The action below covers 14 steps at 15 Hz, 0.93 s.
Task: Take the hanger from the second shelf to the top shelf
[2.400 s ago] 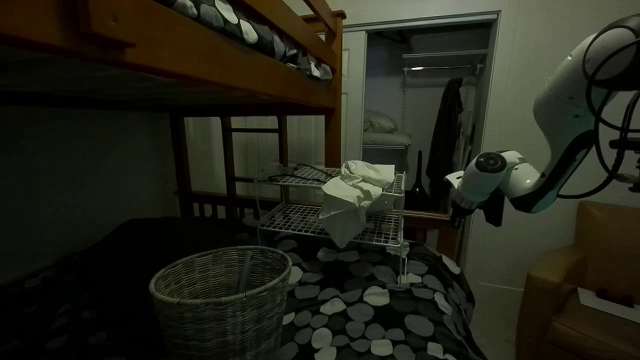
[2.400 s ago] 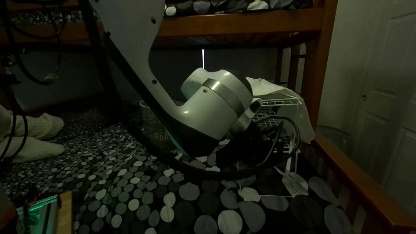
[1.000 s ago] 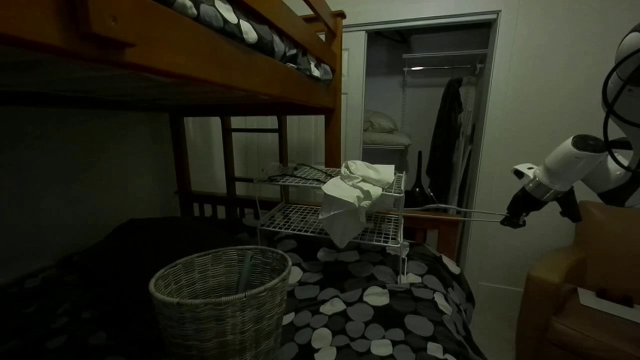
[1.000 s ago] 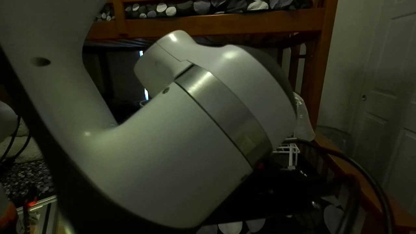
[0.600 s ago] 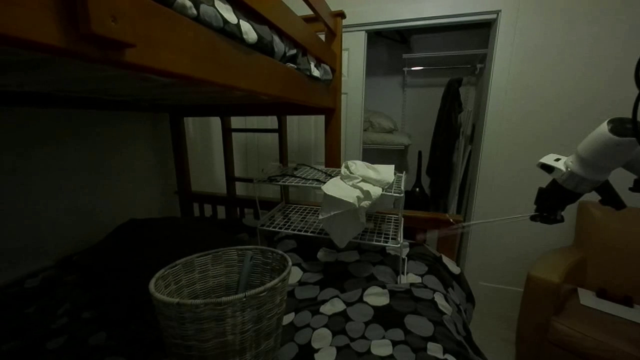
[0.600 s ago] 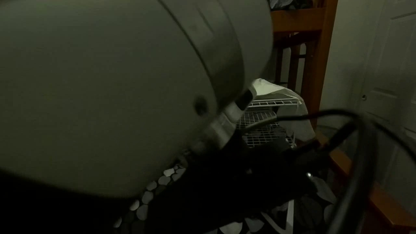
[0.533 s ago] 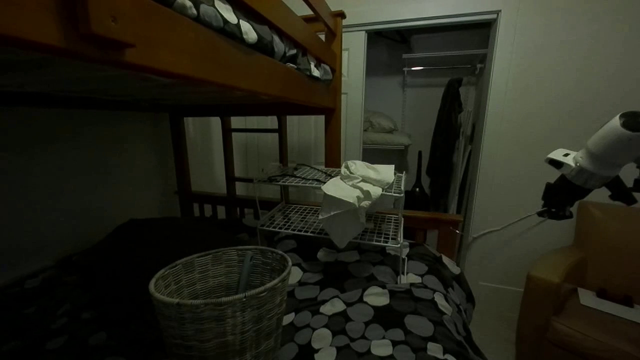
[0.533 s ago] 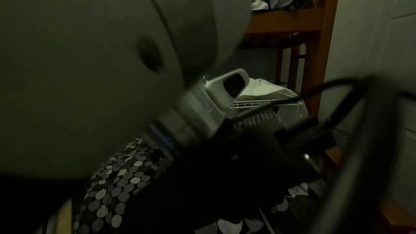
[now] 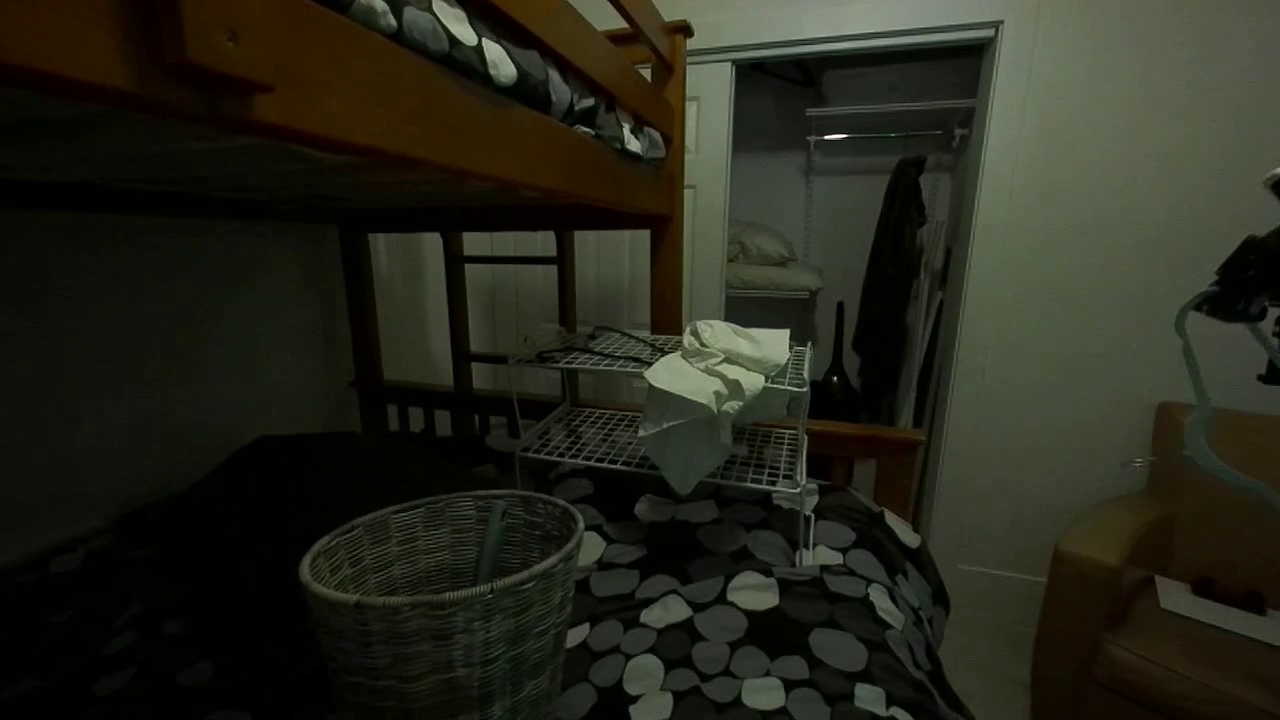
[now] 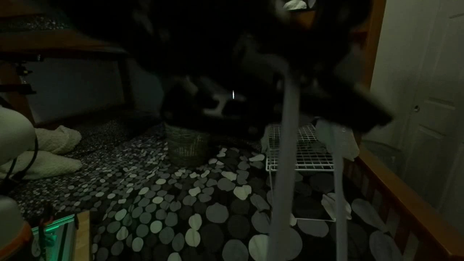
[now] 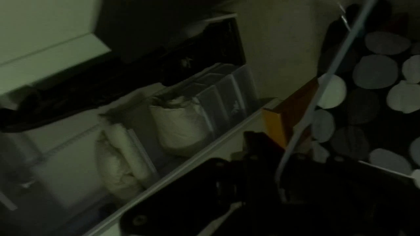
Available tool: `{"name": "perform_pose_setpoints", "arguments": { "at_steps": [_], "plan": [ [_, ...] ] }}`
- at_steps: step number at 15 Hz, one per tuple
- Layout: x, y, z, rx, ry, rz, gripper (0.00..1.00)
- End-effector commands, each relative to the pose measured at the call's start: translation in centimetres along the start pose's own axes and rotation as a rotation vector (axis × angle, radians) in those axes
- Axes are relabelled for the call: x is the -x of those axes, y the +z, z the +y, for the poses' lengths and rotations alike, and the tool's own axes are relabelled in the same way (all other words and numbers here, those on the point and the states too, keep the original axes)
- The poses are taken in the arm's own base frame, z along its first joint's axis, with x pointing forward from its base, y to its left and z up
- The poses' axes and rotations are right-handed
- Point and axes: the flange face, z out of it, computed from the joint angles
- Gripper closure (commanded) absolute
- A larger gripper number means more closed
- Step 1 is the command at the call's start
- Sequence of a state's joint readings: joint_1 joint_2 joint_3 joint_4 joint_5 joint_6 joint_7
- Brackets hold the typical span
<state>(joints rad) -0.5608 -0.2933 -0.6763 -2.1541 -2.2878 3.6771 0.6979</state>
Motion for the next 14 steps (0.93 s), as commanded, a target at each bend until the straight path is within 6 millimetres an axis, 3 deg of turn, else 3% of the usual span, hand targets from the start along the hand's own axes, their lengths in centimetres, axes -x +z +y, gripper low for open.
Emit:
{"name": "perform_pose_setpoints", "arguments": {
  "at_steps": [1,3,5,6,7,10,12,14],
  "plan": [
    [4.5,-2.7,5.2,0.121,0.176,0.007,0.99],
    [6.0,-2.8,7.8,0.189,0.296,0.006,0.99],
    [5.7,-2.0,9.1,0.213,0.384,0.048,0.99],
    [5.5,-1.1,9.4,0.197,0.367,0.048,0.99],
    [5.6,-3.1,8.1,0.215,0.349,0.039,0.94],
    [5.2,-1.2,8.9,0.201,0.355,0.039,0.99],
    [2.4,0.2,7.7,0.175,0.356,0.088,0.99],
    [-2.9,0.7,6.4,0.138,0.346,0.175,0.99]
  ]
}}
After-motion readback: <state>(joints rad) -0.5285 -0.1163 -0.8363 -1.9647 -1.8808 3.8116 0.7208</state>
